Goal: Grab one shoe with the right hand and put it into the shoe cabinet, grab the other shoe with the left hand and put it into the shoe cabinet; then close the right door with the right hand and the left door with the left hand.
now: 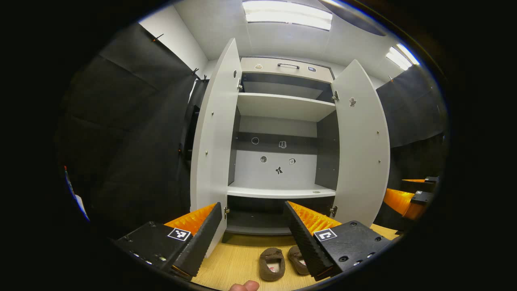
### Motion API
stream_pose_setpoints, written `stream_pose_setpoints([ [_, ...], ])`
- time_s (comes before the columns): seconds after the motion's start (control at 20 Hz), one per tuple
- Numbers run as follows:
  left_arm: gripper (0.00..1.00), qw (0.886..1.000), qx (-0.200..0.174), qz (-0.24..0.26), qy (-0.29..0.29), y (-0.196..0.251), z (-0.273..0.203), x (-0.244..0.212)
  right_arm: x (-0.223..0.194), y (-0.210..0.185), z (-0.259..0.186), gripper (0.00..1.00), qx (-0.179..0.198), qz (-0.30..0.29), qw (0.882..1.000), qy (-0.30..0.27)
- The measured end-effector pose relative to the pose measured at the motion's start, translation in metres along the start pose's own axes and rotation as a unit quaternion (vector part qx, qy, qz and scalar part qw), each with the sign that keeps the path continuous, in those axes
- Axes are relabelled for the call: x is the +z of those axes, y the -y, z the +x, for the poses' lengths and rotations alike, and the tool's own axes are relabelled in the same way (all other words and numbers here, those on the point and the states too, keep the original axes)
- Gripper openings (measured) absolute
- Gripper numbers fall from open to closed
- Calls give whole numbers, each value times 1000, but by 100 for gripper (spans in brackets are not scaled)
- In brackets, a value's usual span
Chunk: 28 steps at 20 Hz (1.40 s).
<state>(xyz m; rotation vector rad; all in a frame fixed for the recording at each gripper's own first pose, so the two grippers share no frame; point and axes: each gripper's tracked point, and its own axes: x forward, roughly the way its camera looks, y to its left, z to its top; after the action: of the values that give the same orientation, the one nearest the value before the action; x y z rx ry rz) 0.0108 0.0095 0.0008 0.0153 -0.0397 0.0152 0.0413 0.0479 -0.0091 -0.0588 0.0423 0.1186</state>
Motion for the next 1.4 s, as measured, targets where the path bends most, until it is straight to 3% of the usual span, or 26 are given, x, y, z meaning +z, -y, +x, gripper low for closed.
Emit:
stream_pose_setpoints([
  [0.2, 95, 1000, 7, -1, 1, -9, -3, -1, -40, -32, 35, 100, 48, -21, 997, -47],
  [0.4, 95, 1000, 17, -3, -4, -20, -7, -4, -114, -61, 73, 98, 83, -27, 987, -132],
  [0.55, 95, 1000, 24, 2, -6, -30, -8, -4, -171, -76, 96, 95, 103, -24, 975, -196],
  [0.85, 95, 999, 33, 0, -13, -42, -10, -8, -276, -92, 116, 72, 124, -62, 939, -315],
  [1.2, 95, 999, 37, 6, -17, -47, -7, -10, -346, -89, 127, 53, 101, -69, 911, -393],
  [1.3, 95, 999, 36, 7, -19, -46, -6, -13, -352, -87, 131, 43, 93, -71, 911, -394],
  [1.4, 95, 999, 35, 9, -21, -45, -5, -13, -356, -88, 137, 41, 86, -74, 914, -390],
])
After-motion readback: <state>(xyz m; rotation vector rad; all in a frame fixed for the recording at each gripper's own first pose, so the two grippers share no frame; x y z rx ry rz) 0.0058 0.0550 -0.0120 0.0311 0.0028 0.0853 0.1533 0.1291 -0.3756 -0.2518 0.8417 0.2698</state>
